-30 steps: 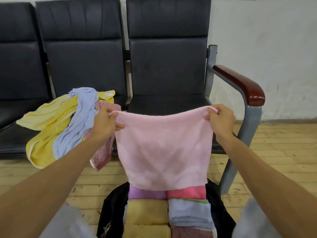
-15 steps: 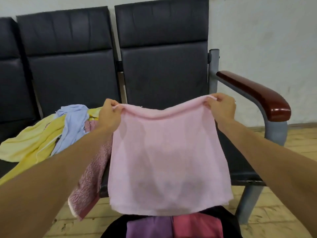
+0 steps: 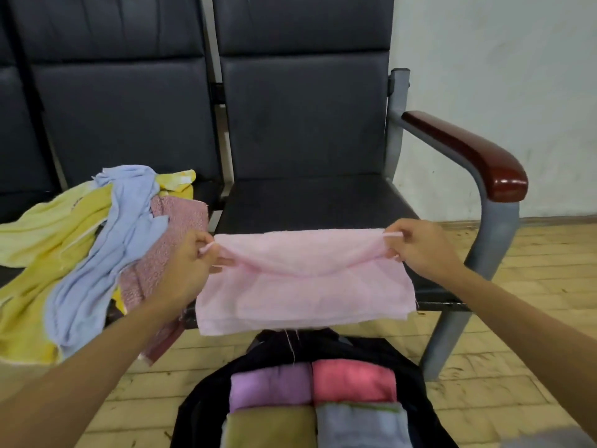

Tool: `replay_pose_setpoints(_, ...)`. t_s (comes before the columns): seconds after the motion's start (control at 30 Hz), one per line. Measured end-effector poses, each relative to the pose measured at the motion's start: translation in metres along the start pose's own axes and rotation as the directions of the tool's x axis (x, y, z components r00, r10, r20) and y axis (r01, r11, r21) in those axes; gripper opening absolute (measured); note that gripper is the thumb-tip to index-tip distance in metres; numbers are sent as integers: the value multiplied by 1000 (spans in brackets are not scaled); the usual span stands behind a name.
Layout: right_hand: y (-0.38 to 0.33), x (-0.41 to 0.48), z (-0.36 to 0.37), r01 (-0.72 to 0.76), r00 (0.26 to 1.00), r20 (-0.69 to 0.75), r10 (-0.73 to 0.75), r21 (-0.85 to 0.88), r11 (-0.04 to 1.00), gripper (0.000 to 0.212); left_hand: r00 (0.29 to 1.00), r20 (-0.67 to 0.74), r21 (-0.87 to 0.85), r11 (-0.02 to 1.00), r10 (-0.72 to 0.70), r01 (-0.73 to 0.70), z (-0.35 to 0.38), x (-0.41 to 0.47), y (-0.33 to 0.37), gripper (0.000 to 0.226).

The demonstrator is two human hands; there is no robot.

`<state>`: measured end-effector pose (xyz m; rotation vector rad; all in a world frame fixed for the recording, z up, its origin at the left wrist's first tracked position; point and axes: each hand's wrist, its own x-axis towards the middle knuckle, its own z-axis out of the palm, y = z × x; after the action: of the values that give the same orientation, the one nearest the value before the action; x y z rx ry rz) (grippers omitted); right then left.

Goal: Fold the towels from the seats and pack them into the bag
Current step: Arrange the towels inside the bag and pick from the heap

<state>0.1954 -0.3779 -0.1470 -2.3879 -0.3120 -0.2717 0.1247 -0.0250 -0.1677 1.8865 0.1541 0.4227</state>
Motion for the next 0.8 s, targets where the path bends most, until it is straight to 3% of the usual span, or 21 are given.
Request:
replay_pose_setpoints(0.13,4,-24,15,118,969,243,-50,-274,955,17,981,183,306,945,58,-113,-8,-20,-31,15)
replay_pose_setpoints(0.3,11,-19,32,79,979,203,-19,-293,953,27,955,253,461,848,157,-261,-1,-21,-39,34)
replay_pose_setpoints(0.57,17,6,58,-63,997,40,72,-176,982,23,959,83,539,798,270,-271,24,-5,-47,29)
replay_pose_setpoints(0.7,17,6,58,-56,996,-82,45,-133,989,21,963,10,468,850,271,-244,27,-4,-41,25)
replay_pose_setpoints(0.8,9,1,48,21,974,-227,-30,-44,999,16,946,-136,402,889,294,-219,21,-8,-23,23)
